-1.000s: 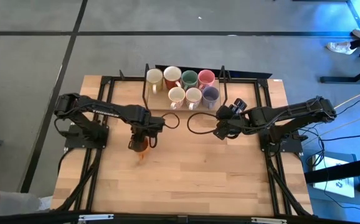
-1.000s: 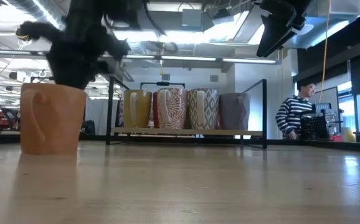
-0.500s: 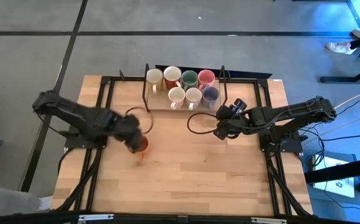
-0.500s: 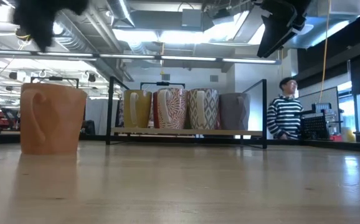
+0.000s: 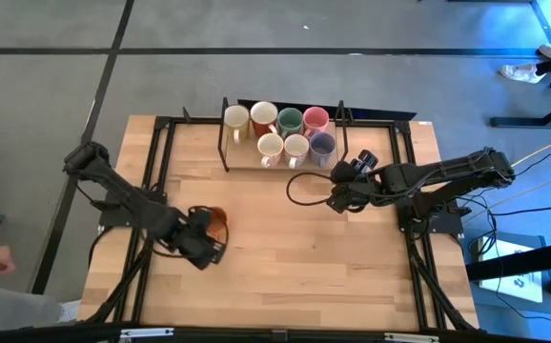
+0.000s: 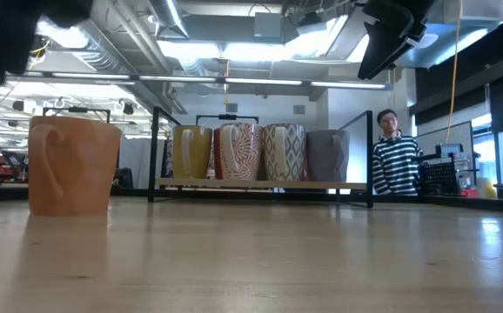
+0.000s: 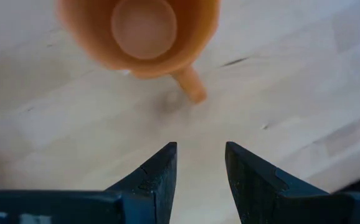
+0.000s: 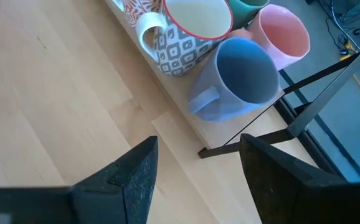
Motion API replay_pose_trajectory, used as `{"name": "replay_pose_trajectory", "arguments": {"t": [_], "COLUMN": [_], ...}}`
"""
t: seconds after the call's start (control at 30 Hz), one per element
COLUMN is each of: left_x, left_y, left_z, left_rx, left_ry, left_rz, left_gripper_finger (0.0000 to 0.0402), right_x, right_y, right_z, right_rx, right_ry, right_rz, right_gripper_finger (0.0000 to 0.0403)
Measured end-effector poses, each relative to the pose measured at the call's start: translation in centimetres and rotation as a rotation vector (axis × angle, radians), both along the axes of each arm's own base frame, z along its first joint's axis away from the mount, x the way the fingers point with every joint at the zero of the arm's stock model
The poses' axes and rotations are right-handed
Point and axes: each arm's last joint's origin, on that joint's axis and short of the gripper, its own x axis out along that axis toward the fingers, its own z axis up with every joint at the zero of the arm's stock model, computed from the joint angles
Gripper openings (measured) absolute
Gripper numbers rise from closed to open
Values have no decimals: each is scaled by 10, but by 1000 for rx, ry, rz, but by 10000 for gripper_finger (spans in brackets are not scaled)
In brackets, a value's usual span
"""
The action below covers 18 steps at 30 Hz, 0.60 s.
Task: Place coffee mugs
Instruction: Put the orange mug on the shelf
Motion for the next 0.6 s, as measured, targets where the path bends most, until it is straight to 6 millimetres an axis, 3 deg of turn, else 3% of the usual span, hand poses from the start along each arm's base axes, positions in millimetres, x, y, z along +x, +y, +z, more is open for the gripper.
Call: {"name": "replay_pose_trajectory", "arguments": {"t": [0.23, 0.6], "left_x": [16, 21], "left_y": [-1, 13], "left_z": [-18, -21], "left_rx": [49, 158], "left_ry": [27, 28], "left_rz": [29, 64], "left_gripper_finger": [131, 131], "right_x": [0, 0], "right_y": [0, 0], "right_z": [0, 0], "right_rx": [7, 8], "right_ry": [5, 6], "right_rz": [8, 8], "right_gripper_finger": [214, 214]}}
